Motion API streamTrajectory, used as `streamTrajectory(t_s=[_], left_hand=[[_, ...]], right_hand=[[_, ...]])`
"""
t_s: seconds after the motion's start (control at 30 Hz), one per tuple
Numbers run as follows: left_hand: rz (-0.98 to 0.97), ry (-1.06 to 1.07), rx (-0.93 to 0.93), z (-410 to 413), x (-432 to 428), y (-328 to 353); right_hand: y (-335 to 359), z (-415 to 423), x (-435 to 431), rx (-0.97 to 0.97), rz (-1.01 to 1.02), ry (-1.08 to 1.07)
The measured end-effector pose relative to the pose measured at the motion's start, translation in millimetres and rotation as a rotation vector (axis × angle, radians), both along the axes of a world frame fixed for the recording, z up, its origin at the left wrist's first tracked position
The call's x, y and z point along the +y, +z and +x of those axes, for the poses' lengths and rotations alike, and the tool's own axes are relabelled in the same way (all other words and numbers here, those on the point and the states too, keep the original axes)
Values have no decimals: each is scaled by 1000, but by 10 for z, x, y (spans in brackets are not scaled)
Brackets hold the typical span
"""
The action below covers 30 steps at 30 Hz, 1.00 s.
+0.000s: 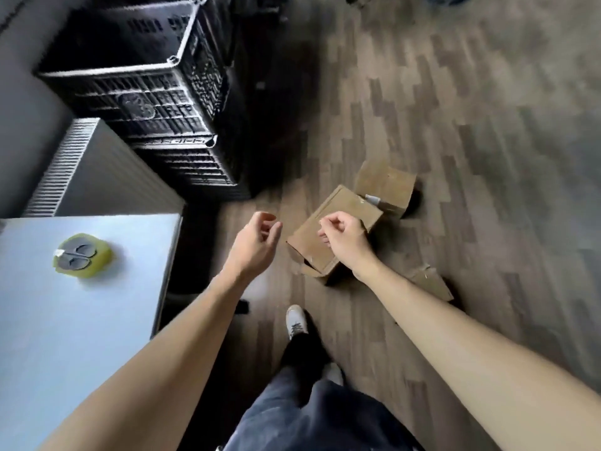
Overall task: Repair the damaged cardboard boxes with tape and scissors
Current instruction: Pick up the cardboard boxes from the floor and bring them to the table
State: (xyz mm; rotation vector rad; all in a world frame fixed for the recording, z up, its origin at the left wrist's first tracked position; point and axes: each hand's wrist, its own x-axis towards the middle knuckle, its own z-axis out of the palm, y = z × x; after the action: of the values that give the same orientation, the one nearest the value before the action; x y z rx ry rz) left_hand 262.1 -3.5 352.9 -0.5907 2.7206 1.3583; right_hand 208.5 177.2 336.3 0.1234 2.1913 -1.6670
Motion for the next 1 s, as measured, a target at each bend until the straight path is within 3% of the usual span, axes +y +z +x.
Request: streamTrajectory(t_s=[0.23,0.47,0.7,1.0], left_hand=[[66,-250,-61,-1125,639,-305],[15,-506,-173,-1725,1341,-613],[-17,-572,-256,-1924,2234,-964],[48,-312,-455,-1809,3500,-1908]], right_hand=[[-172,-641,743,-21,99,-278],[-462,-825,1577,-113,198,-521],[-801,-928,2472,-123,292,-520],[-1810,-1311,3682,-240,389,-265]])
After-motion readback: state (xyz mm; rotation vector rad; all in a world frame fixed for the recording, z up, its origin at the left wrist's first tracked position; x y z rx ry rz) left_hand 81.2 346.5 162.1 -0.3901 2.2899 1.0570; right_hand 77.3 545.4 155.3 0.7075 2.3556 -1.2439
